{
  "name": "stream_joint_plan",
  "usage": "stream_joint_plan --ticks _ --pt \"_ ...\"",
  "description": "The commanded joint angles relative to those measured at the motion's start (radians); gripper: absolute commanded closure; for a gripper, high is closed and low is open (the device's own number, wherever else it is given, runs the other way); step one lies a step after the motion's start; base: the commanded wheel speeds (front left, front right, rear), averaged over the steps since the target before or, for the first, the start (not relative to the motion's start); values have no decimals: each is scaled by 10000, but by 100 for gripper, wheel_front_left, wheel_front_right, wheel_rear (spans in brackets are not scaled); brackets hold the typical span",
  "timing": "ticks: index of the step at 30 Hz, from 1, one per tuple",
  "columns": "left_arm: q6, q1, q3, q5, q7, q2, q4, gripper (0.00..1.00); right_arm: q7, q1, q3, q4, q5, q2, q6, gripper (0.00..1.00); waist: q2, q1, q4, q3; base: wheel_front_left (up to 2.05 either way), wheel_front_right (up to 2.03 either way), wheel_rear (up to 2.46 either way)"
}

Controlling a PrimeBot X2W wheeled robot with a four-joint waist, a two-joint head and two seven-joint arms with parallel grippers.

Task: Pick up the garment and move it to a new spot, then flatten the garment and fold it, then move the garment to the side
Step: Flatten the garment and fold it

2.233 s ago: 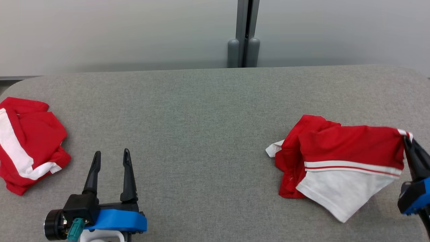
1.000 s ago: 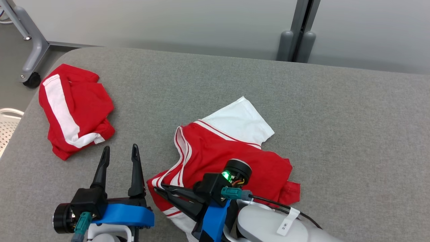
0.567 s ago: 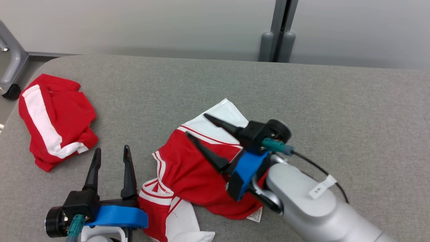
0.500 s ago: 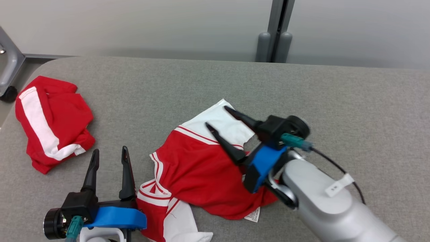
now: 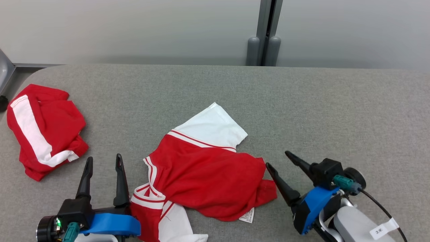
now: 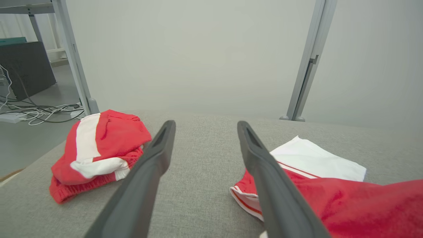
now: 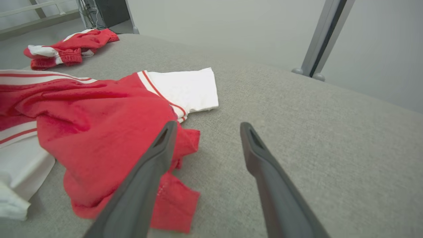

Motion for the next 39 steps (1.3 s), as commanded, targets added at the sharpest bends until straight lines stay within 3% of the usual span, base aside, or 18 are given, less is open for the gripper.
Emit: stream_joint_plan --ticks 1,8,14,15,17,18,19,23,30,35,38,39 --pt "-22 18 68 76 -26 -11 7 0 121 259 0 -150 171 -14 2 0 0 0 3 -14 0 0 0" --pt "-13 132 124 387 -26 3 95 0 1184 968 315 -256 276 70 2 0 0 0 144 -36 0 0 0" --pt "20 141 128 381 -26 -2 155 0 1514 765 657 602 186 249 2 0 0 0 271 2 0 0 0" --pt "-8 112 142 372 -26 -3 178 0 1534 664 722 855 120 268 2 7 0 0 288 4 0 0 0" --pt "-23 62 159 367 -26 -6 234 0 1418 525 732 1304 240 451 2 80 0 0 304 3 0 0 0" --pt "-22 50 167 362 -26 -6 249 0 1357 473 793 1522 262 484 2 96 0 0 305 6 0 0 0" --pt "-21 48 186 356 -26 -4 265 0 1241 382 785 1723 326 504 2 100 0 0 299 5 0 0 0" --pt "19 158 265 334 -26 -8 276 0 605 153 449 2089 733 530 2 100 0 0 220 -66 0 0 0" --pt "118 392 313 234 -26 -10 230 0 -69 922 -1063 1503 1536 -275 2 100 0 0 -65 -249 0 0 0" --pt "150 411 289 124 -26 -10 221 0 373 2302 -2455 459 1767 -1006 2 100 0 0 -267 -282 0 0 0" --pt "159 408 283 85 -26 -12 176 0 976 3131 -3195 -218 1918 -1051 2 100 0 0 -418 -226 0 0 0" --pt "175 418 277 61 -26 -9 162 0 1077 3298 -3408 -448 1757 -1129 2 94 0 0 -468 -205 0 0 0"
